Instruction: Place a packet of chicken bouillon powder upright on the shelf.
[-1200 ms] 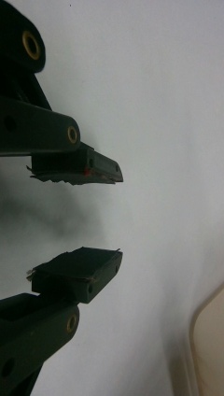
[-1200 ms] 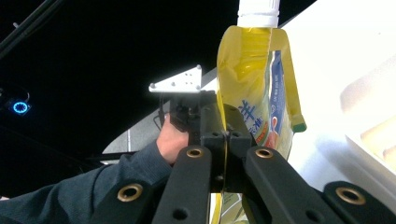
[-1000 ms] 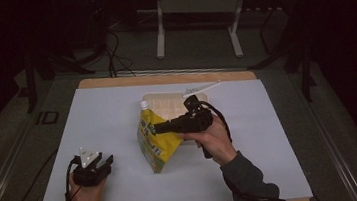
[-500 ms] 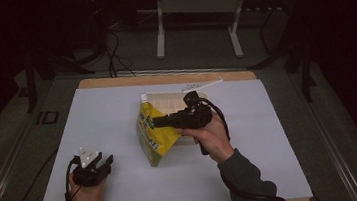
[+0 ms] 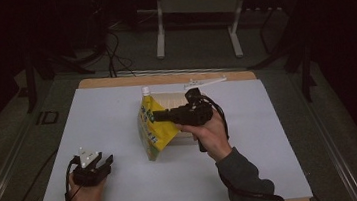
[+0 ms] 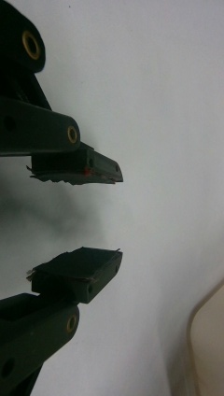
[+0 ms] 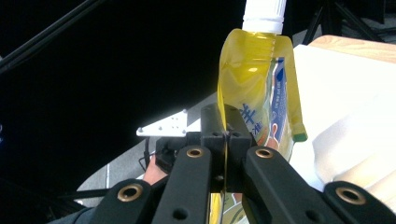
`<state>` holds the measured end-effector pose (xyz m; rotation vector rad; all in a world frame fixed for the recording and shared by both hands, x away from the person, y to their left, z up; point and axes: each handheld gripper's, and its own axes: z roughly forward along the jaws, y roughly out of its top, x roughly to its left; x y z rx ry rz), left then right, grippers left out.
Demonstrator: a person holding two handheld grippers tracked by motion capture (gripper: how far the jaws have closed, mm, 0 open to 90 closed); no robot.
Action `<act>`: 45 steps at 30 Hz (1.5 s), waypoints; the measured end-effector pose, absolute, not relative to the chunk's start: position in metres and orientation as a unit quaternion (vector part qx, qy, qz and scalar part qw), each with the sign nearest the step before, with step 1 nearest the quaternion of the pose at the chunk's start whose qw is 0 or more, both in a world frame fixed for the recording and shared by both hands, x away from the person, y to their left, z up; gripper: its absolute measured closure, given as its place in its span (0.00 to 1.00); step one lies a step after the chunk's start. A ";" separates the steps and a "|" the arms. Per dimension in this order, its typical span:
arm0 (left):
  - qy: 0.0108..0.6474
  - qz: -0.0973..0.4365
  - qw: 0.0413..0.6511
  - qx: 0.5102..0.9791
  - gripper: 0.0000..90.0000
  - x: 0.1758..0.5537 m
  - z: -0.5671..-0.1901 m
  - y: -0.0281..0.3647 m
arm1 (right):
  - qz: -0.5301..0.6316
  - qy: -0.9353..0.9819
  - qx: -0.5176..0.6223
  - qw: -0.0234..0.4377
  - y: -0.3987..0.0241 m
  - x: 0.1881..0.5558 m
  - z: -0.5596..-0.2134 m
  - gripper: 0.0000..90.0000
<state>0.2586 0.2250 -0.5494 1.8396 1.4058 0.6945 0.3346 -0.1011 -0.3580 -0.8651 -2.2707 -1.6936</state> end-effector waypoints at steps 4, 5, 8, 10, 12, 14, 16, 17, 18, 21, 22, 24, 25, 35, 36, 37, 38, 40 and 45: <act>0.544 0.268 0.355 0.711 0.62 0.259 -0.549 0.225 | -0.575 -0.760 -0.292 0.083 -0.102 0.336 -0.357 1.00; 0.544 0.268 0.356 0.711 0.62 0.259 -0.549 0.225 | -0.577 -0.758 -0.293 0.082 -0.103 0.337 -0.357 1.00; 0.544 0.268 0.355 0.712 0.62 0.259 -0.549 0.225 | -0.583 -0.752 -0.299 0.078 -0.104 0.338 -0.356 1.00; 0.544 0.267 0.355 0.712 0.62 0.259 -0.549 0.225 | -0.586 -0.748 -0.303 0.075 -0.105 0.339 -0.356 1.00; 0.544 0.267 0.355 0.712 0.62 0.259 -0.549 0.225 | -0.588 -0.746 -0.304 0.073 -0.105 0.341 -0.356 1.00; 0.544 0.267 0.355 0.712 0.62 0.259 -0.549 0.225 | -0.589 -0.746 -0.305 0.068 -0.104 0.342 -0.356 1.00; 0.544 0.268 0.355 0.712 0.62 0.259 -0.549 0.225 | -0.591 -0.743 -0.307 0.065 -0.104 0.343 -0.356 1.00; 0.544 0.268 0.356 0.711 0.62 0.259 -0.549 0.225 | -0.592 -0.742 -0.308 0.064 -0.104 0.343 -0.356 1.00; 0.544 0.268 0.356 0.711 0.62 0.258 -0.549 0.225 | -0.593 -0.741 -0.309 0.064 -0.104 0.344 -0.356 1.00; 0.544 0.268 0.355 0.712 0.62 0.258 -0.549 0.225 | -0.593 -0.741 -0.310 0.058 -0.104 0.345 -0.354 1.00; 0.543 0.268 0.356 0.712 0.62 0.259 -0.549 0.225 | -0.593 -0.740 -0.311 0.056 -0.104 0.345 -0.354 1.00; 0.543 0.268 0.355 0.712 0.62 0.259 -0.549 0.225 | -0.594 -0.740 -0.311 0.052 -0.104 0.345 -0.353 1.00; 0.543 0.268 0.355 0.712 0.62 0.259 -0.549 0.225 | -0.595 -0.739 -0.312 0.051 -0.105 0.345 -0.353 1.00; 0.543 0.268 0.355 0.712 0.62 0.259 -0.550 0.225 | -0.596 -0.735 -0.321 0.035 -0.109 0.349 -0.351 1.00; 0.543 0.268 0.355 0.712 0.62 0.259 -0.550 0.225 | -0.596 -0.735 -0.321 0.035 -0.109 0.349 -0.351 1.00; 0.543 0.268 0.354 0.712 0.62 0.259 -0.550 0.225 | -0.596 -0.735 -0.321 0.033 -0.110 0.349 -0.351 1.00; 0.543 0.269 0.354 0.712 0.62 0.259 -0.550 0.225 | -0.597 -0.734 -0.323 0.030 -0.111 0.350 -0.351 1.00; 0.543 0.269 0.354 0.712 0.62 0.258 -0.549 0.225 | -0.598 -0.733 -0.324 0.027 -0.112 0.351 -0.351 1.00; 0.543 0.269 0.355 0.712 0.62 0.258 -0.549 0.226 | -0.599 -0.730 -0.330 0.021 -0.115 0.353 -0.351 1.00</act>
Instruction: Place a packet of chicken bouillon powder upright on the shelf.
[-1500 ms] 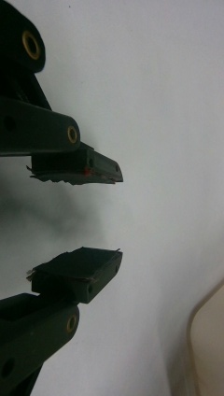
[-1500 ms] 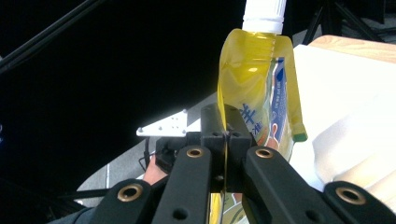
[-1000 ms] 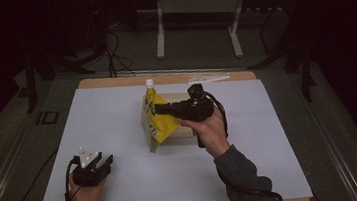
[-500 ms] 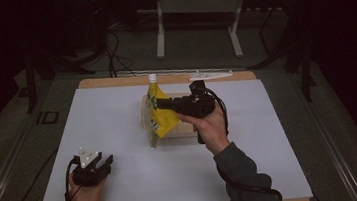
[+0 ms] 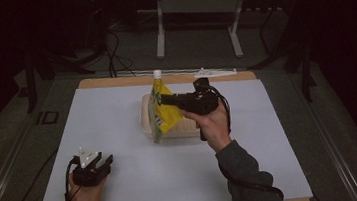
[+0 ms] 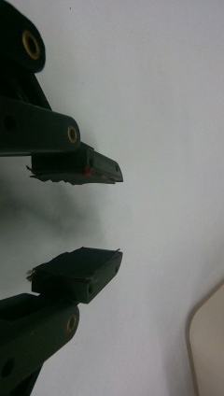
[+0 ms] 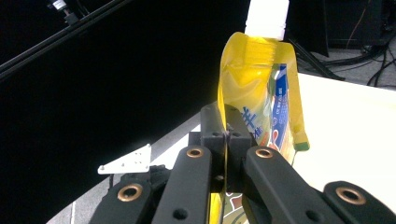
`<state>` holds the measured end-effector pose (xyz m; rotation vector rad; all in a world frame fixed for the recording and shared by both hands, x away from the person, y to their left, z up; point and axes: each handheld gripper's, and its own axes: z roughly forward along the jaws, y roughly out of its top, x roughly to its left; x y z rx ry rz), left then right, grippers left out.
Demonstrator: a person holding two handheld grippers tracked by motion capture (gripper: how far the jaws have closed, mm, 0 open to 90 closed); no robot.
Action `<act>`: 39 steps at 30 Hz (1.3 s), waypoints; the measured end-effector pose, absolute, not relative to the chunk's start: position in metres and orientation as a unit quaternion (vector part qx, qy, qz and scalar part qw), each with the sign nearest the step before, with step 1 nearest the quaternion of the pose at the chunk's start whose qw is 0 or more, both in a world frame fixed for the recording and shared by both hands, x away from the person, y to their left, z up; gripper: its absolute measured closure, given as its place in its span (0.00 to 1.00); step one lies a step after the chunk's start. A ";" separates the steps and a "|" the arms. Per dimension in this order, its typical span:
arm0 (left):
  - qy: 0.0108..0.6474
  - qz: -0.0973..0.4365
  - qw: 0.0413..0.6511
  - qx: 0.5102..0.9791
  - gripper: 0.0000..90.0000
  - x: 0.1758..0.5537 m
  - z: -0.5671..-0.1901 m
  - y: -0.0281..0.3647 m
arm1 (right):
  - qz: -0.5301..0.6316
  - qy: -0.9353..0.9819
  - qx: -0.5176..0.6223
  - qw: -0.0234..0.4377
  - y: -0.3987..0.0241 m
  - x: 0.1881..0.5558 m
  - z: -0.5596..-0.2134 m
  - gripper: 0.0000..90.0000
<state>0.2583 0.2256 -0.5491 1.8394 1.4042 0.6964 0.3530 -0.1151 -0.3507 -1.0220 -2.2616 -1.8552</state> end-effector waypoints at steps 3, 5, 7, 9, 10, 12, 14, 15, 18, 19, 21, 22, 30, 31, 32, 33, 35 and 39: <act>0.543 0.270 0.355 0.712 0.62 0.258 -0.549 0.226 | -0.599 -0.728 -0.332 0.018 -0.117 0.354 -0.351 1.00; 0.543 0.270 0.355 0.712 0.62 0.258 -0.549 0.226 | -0.599 -0.728 -0.335 0.014 -0.119 0.355 -0.351 1.00; 0.543 0.270 0.354 0.712 0.62 0.258 -0.549 0.226 | -0.598 -0.727 -0.337 0.011 -0.121 0.355 -0.351 1.00; 0.543 0.269 0.355 0.712 0.62 0.258 -0.549 0.226 | -0.598 -0.726 -0.340 0.009 -0.123 0.356 -0.350 1.00; 0.543 0.270 0.354 0.712 0.62 0.258 -0.549 0.226 | -0.599 -0.725 -0.341 0.007 -0.124 0.356 -0.350 1.00; 0.543 0.270 0.355 0.712 0.62 0.258 -0.549 0.226 | -0.599 -0.723 -0.343 0.004 -0.126 0.357 -0.349 1.00; 0.543 0.270 0.355 0.711 0.62 0.258 -0.549 0.226 | -0.599 -0.722 -0.346 0.001 -0.128 0.358 -0.349 1.00; 0.543 0.270 0.355 0.711 0.62 0.258 -0.549 0.226 | -0.599 -0.722 -0.346 0.001 -0.128 0.358 -0.349 1.00; 0.543 0.270 0.355 0.711 0.62 0.258 -0.549 0.226 | -0.599 -0.720 -0.351 -0.007 -0.131 0.360 -0.348 1.00; 0.543 0.270 0.355 0.711 0.62 0.258 -0.549 0.226 | -0.599 -0.719 -0.352 -0.009 -0.132 0.361 -0.348 1.00; 0.543 0.269 0.356 0.711 0.62 0.258 -0.549 0.225 | -0.598 -0.718 -0.356 -0.012 -0.134 0.362 -0.348 1.00; 0.543 0.269 0.356 0.712 0.62 0.258 -0.549 0.226 | -0.598 -0.718 -0.357 -0.014 -0.135 0.363 -0.348 1.00; 0.544 0.269 0.356 0.711 0.62 0.258 -0.549 0.225 | -0.600 -0.711 -0.365 -0.027 -0.142 0.367 -0.349 1.00; 0.544 0.269 0.356 0.711 0.62 0.258 -0.549 0.225 | -0.600 -0.711 -0.366 -0.029 -0.142 0.368 -0.349 1.00; 0.544 0.269 0.356 0.711 0.62 0.258 -0.549 0.225 | -0.600 -0.710 -0.367 -0.030 -0.143 0.368 -0.349 1.00; 0.544 0.269 0.356 0.711 0.62 0.258 -0.549 0.225 | -0.599 -0.710 -0.369 -0.033 -0.143 0.368 -0.349 1.00; 0.543 0.269 0.356 0.711 0.62 0.258 -0.549 0.225 | -0.599 -0.709 -0.370 -0.036 -0.145 0.369 -0.349 1.00; 0.543 0.270 0.356 0.711 0.62 0.258 -0.549 0.225 | -0.595 -0.710 -0.373 -0.050 -0.145 0.371 -0.351 1.00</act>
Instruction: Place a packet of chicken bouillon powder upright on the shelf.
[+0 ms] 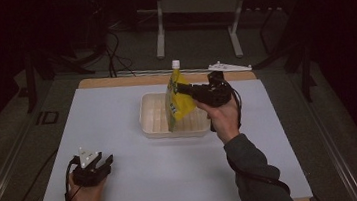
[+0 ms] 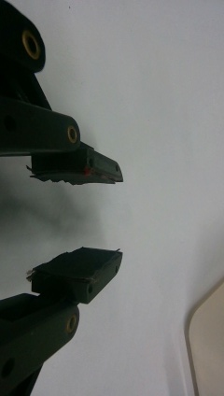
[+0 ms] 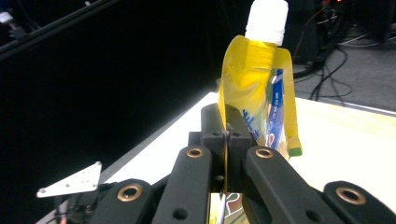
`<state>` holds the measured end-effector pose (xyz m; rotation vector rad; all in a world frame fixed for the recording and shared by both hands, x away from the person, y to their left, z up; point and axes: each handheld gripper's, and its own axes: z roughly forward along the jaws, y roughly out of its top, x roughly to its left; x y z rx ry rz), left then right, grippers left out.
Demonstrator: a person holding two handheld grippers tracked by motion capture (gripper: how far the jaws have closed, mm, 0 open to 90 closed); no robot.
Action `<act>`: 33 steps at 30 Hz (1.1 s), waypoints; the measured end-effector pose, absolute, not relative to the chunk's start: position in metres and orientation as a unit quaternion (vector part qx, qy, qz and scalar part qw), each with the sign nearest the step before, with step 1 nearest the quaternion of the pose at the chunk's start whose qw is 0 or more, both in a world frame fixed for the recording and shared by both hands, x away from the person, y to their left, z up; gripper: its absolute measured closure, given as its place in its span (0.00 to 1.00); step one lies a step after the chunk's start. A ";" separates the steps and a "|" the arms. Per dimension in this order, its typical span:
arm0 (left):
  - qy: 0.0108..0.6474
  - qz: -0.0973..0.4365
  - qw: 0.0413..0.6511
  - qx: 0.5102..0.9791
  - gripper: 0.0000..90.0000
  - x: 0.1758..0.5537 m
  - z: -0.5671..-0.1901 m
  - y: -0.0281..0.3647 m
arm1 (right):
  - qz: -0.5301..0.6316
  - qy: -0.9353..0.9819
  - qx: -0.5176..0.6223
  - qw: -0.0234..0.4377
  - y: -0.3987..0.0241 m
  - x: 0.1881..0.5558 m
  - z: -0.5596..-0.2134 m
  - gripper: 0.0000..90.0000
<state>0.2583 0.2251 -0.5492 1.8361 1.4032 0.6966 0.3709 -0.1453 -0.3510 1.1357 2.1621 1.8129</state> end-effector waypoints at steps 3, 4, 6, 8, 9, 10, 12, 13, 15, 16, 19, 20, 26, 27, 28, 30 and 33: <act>0.543 0.270 0.357 0.711 0.62 0.258 -0.549 0.225 | 0.593 0.710 0.375 0.061 -0.145 0.372 -0.353 1.00; 0.543 0.270 0.356 0.711 0.62 0.258 -0.549 0.225 | 0.593 0.709 0.376 0.063 -0.146 0.372 -0.353 1.00; 0.543 0.270 0.356 0.711 0.62 0.258 -0.549 0.225 | 0.593 0.708 0.377 0.067 -0.146 0.373 -0.355 1.00; 0.543 0.270 0.356 0.711 0.62 0.258 -0.549 0.225 | 0.592 0.707 0.379 0.070 -0.146 0.374 -0.357 1.00; 0.543 0.269 0.356 0.711 0.62 0.258 -0.549 0.225 | 0.591 0.708 0.380 0.072 -0.146 0.374 -0.358 1.00; 0.543 0.269 0.356 0.711 0.62 0.258 -0.549 0.225 | 0.590 0.708 0.381 0.073 -0.146 0.374 -0.359 1.00; 0.543 0.269 0.356 0.711 0.62 0.258 -0.549 0.225 | 0.589 0.708 0.383 0.075 -0.145 0.375 -0.361 1.00; 0.543 0.269 0.356 0.712 0.62 0.258 -0.549 0.225 | 0.588 0.708 0.384 0.077 -0.144 0.375 -0.362 1.00; 0.543 0.269 0.356 0.711 0.62 0.258 -0.549 0.225 | 0.588 0.708 0.383 0.083 -0.142 0.375 -0.364 1.00; 0.543 0.269 0.356 0.711 0.62 0.258 -0.549 0.225 | 0.588 0.707 0.383 0.083 -0.142 0.375 -0.364 1.00; 0.543 0.269 0.357 0.711 0.62 0.258 -0.549 0.225 | 0.588 0.707 0.381 0.093 -0.140 0.375 -0.365 1.00; 0.543 0.269 0.357 0.711 0.62 0.258 -0.549 0.225 | 0.588 0.707 0.381 0.097 -0.139 0.374 -0.365 1.00; 0.543 0.269 0.358 0.711 0.62 0.258 -0.549 0.225 | 0.585 0.707 0.381 0.116 -0.137 0.373 -0.368 1.00; 0.543 0.269 0.357 0.711 0.62 0.258 -0.549 0.225 | 0.582 0.707 0.382 0.125 -0.136 0.372 -0.369 1.00; 0.543 0.269 0.358 0.711 0.62 0.258 -0.549 0.225 | 0.581 0.707 0.382 0.129 -0.136 0.372 -0.369 1.00; 0.543 0.269 0.358 0.710 0.62 0.258 -0.549 0.225 | 0.581 0.706 0.383 0.132 -0.135 0.372 -0.371 1.00; 0.543 0.269 0.358 0.710 0.62 0.258 -0.549 0.225 | 0.581 0.705 0.385 0.134 -0.135 0.373 -0.373 1.00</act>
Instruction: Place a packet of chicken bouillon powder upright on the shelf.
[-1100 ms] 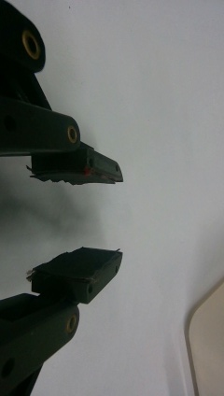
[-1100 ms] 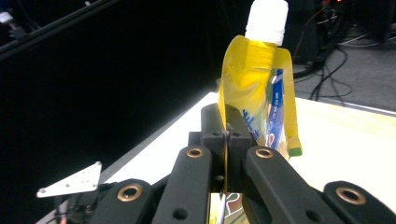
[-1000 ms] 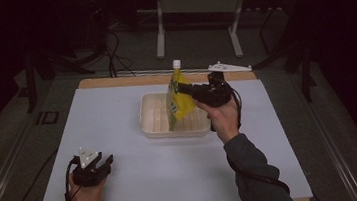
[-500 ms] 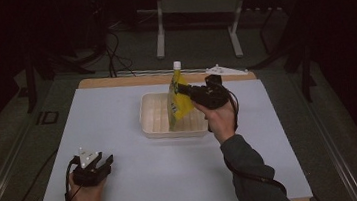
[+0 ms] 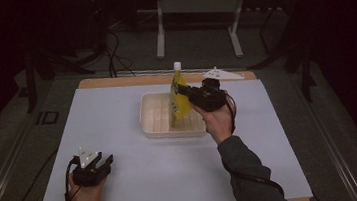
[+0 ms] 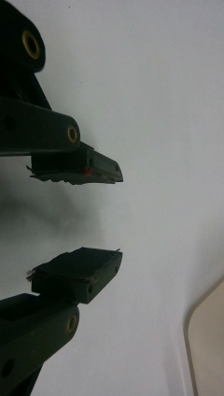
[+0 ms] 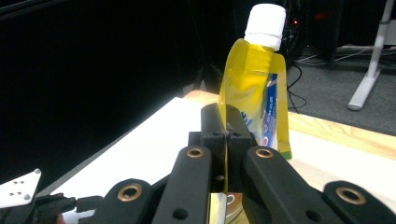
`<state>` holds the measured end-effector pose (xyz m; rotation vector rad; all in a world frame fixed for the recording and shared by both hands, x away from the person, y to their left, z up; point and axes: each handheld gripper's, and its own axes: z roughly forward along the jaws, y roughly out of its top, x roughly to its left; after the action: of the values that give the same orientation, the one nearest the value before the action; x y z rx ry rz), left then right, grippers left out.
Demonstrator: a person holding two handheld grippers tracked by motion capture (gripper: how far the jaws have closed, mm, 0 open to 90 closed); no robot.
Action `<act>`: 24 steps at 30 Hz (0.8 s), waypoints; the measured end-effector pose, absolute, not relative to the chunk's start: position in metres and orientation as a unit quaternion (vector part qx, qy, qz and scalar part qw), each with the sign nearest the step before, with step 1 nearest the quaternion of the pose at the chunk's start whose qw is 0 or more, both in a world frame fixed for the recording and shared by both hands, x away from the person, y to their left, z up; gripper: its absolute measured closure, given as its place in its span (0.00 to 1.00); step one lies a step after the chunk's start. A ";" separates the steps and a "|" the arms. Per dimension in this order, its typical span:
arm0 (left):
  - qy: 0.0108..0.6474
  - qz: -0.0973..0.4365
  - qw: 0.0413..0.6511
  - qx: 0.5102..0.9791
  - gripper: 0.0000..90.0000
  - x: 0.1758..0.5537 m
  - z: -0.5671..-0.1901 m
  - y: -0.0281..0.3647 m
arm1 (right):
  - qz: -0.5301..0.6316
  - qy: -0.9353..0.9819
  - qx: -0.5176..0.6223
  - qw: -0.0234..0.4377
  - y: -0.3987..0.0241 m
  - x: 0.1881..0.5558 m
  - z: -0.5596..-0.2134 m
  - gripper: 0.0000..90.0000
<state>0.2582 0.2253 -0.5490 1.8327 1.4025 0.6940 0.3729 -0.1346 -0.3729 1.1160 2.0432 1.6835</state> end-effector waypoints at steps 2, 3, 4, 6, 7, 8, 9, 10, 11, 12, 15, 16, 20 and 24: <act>0.544 0.269 0.358 0.710 0.62 0.258 -0.549 0.225 | 0.580 0.704 0.388 0.134 -0.135 0.374 -0.375 1.00; 0.543 0.269 0.358 0.710 0.62 0.258 -0.549 0.225 | 0.580 0.703 0.389 0.134 -0.134 0.374 -0.376 1.00; 0.544 0.269 0.358 0.710 0.62 0.258 -0.549 0.225 | 0.581 0.702 0.390 0.132 -0.134 0.375 -0.377 1.00; 0.543 0.269 0.359 0.710 0.62 0.258 -0.549 0.225 | 0.581 0.702 0.390 0.133 -0.134 0.375 -0.379 1.00; 0.543 0.269 0.359 0.710 0.62 0.258 -0.549 0.225 | 0.581 0.702 0.390 0.134 -0.133 0.375 -0.379 1.00; 0.543 0.269 0.358 0.710 0.61 0.258 -0.549 0.225 | 0.580 0.703 0.390 0.135 -0.133 0.375 -0.380 1.00; 0.543 0.269 0.358 0.711 0.62 0.258 -0.549 0.225 | 0.579 0.703 0.391 0.134 -0.133 0.375 -0.381 1.00; 0.543 0.269 0.359 0.710 0.62 0.258 -0.549 0.225 | 0.579 0.703 0.391 0.134 -0.133 0.375 -0.381 1.00; 0.543 0.269 0.359 0.710 0.62 0.258 -0.549 0.225 | 0.579 0.702 0.393 0.134 -0.133 0.375 -0.382 1.00; 0.543 0.269 0.359 0.710 0.61 0.258 -0.549 0.225 | 0.579 0.702 0.393 0.134 -0.132 0.376 -0.382 1.00; 0.543 0.270 0.359 0.710 0.62 0.258 -0.549 0.225 | 0.577 0.702 0.395 0.133 -0.132 0.376 -0.384 1.00; 0.543 0.270 0.359 0.710 0.62 0.258 -0.549 0.225 | 0.577 0.702 0.395 0.133 -0.132 0.376 -0.384 1.00; 0.543 0.269 0.359 0.710 0.62 0.258 -0.549 0.225 | 0.573 0.704 0.400 0.131 -0.130 0.379 -0.387 1.00; 0.543 0.269 0.359 0.710 0.61 0.258 -0.549 0.225 | 0.573 0.703 0.403 0.126 -0.130 0.380 -0.388 1.00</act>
<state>0.2580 0.2251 -0.5489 1.8312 1.4007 0.6935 0.3802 -0.1297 -0.3879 1.1719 2.0459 1.6683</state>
